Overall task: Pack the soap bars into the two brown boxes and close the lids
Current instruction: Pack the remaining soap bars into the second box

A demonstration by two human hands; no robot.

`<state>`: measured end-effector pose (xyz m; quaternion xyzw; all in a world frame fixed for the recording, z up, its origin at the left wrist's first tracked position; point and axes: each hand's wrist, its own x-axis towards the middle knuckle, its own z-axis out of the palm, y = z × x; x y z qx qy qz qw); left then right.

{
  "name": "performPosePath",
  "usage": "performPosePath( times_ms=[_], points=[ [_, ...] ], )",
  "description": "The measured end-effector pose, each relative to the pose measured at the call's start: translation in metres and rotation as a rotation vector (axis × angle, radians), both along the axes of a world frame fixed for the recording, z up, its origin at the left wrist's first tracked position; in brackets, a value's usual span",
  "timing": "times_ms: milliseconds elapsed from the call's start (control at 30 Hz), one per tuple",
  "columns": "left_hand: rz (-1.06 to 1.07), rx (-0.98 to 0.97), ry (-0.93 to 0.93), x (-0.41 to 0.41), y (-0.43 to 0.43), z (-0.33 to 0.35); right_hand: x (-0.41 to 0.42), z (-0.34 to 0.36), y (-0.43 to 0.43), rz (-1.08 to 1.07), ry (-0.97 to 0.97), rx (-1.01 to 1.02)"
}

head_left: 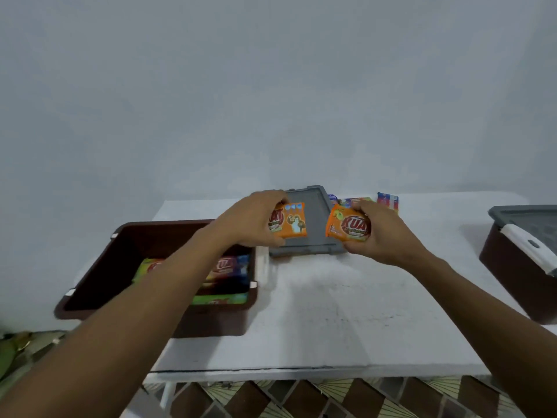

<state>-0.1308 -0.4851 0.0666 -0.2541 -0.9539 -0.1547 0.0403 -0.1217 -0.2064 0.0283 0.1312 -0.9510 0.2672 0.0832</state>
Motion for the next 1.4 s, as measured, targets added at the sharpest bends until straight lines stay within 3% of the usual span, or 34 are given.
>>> performPosePath(
  times_ms=[233, 400, 600, 733, 1033, 1100, 1200, 1267, 1333, 1400],
  points=[
    [0.082, -0.085, -0.015, 0.007, -0.128, 0.003, -0.002, 0.028, -0.114, 0.196, 0.118, 0.173],
    [0.086, -0.118, -0.107, 0.012, -0.180, -0.013, -0.004, 0.036, -0.189, 0.332, 0.055, 0.255],
    [0.015, -0.512, -0.079, 0.018, -0.209, -0.048, -0.013, -0.013, -0.252, 0.379, 0.061, 0.599],
    [0.006, -0.574, -0.032, 0.018, -0.208, -0.059, -0.012, -0.029, -0.254, 0.361, 0.204, 0.759],
    [0.056, -0.561, -0.043, 0.014, -0.212, -0.061, -0.015, -0.029, -0.255, 0.340, 0.175, 0.694],
    [0.046, -0.545, -0.056, 0.013, -0.212, -0.061, -0.015, -0.025, -0.252, 0.264, 0.203, 0.445],
    [0.034, -0.472, -0.033, 0.013, -0.211, -0.061, -0.024, -0.019, -0.231, 0.051, 0.299, -0.086],
    [0.039, -0.365, 0.019, 0.012, -0.208, -0.057, -0.038, -0.028, -0.203, -0.086, 0.196, -0.216],
    [0.025, -0.260, 0.082, 0.009, -0.202, -0.052, -0.050, -0.047, -0.171, -0.143, -0.018, -0.100],
    [-0.004, -0.178, 0.112, 0.005, -0.190, -0.045, -0.050, -0.068, -0.139, -0.139, -0.222, 0.149]
  ],
)
